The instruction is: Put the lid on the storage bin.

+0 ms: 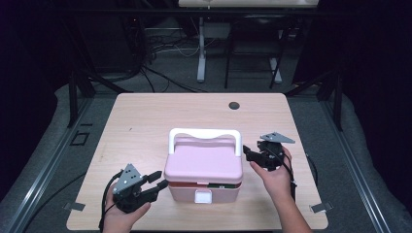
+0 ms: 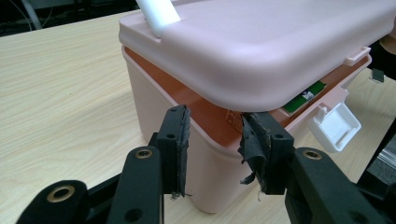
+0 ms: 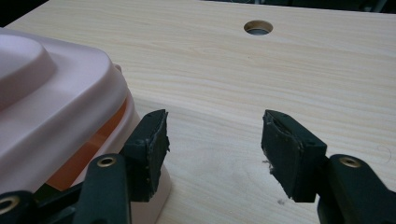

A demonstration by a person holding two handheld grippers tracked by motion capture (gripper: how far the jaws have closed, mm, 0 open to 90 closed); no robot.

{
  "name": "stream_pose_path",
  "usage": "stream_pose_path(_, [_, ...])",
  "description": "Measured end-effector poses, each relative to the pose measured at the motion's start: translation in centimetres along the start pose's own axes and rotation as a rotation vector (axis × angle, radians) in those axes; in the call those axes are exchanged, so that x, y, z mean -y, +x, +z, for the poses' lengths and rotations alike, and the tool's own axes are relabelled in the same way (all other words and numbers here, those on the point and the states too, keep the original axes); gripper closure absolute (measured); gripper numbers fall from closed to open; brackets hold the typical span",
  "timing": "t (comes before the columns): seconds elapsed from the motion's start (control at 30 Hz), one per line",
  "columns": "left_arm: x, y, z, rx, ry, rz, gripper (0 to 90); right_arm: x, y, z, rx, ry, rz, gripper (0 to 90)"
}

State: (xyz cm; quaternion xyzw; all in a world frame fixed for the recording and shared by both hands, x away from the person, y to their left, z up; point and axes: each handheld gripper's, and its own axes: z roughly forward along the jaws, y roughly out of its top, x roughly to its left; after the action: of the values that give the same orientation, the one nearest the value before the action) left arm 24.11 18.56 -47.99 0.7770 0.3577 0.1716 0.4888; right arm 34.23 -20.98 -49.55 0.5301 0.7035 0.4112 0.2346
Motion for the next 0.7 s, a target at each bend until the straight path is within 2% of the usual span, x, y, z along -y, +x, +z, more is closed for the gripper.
stream_pose_path(0.7, [0.56,-0.10,0.06,0.017,0.029,-0.007,60.8,0.04,0.02,0.05,0.003,0.004,-0.004,40.8])
